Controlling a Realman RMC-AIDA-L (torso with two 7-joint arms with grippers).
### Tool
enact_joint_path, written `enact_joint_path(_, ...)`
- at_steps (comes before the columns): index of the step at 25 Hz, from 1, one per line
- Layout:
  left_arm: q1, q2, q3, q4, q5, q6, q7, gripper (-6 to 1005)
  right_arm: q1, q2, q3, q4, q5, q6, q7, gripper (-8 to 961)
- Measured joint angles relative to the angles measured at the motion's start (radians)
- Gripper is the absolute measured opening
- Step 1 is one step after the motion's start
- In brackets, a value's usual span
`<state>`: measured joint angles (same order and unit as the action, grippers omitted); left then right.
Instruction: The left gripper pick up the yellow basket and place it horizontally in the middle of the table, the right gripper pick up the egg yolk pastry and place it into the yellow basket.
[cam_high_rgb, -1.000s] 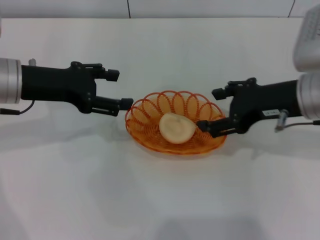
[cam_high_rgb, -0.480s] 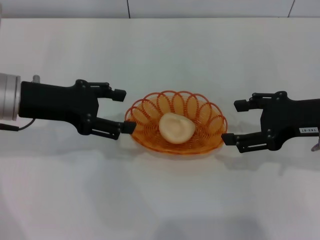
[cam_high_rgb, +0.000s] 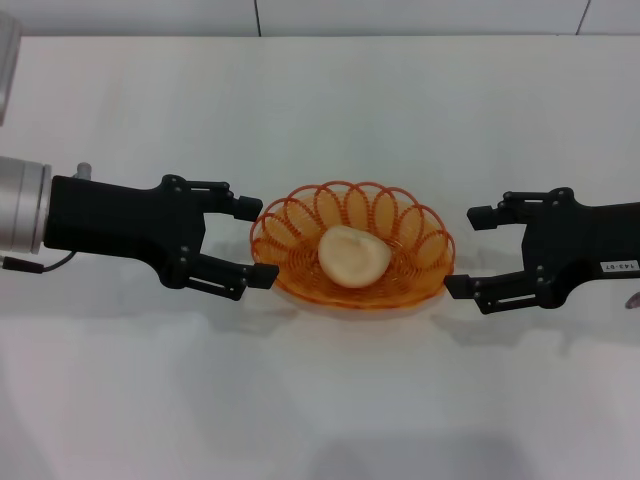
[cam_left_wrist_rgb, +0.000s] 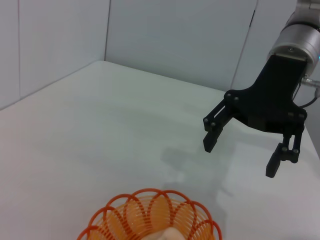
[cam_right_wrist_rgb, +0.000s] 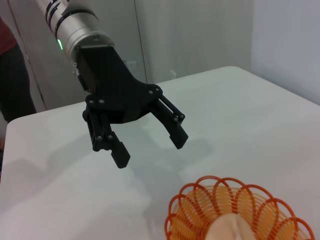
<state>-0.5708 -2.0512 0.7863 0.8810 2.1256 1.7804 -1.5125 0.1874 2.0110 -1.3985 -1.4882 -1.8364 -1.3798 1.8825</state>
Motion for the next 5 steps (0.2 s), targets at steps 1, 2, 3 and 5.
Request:
enact_joint_path(1, 0.0, 0.0, 0.0, 0.0, 0.0, 0.0, 0.0, 884, 0.0, 0.0, 0.001, 0.0, -0.001, -0.001, 0.0, 847)
enact_joint_path(2, 0.0, 0.0, 0.001, 0.0, 0.001, 0.0, 0.0, 884, -0.001, 0.0, 0.003, 0.0, -0.001, -0.001, 0.0, 847)
enact_joint_path(3, 0.001, 0.0, 0.001, 0.0, 0.001, 0.0, 0.0, 884, -0.002, 0.0, 0.004, 0.0, -0.001, -0.002, 0.0, 847)
enact_joint_path(5, 0.002, 0.0, 0.001, -0.001, 0.001, 0.001, -0.001, 884, -0.002, 0.0, 0.006, 0.0, -0.001, -0.003, 0.0, 847)
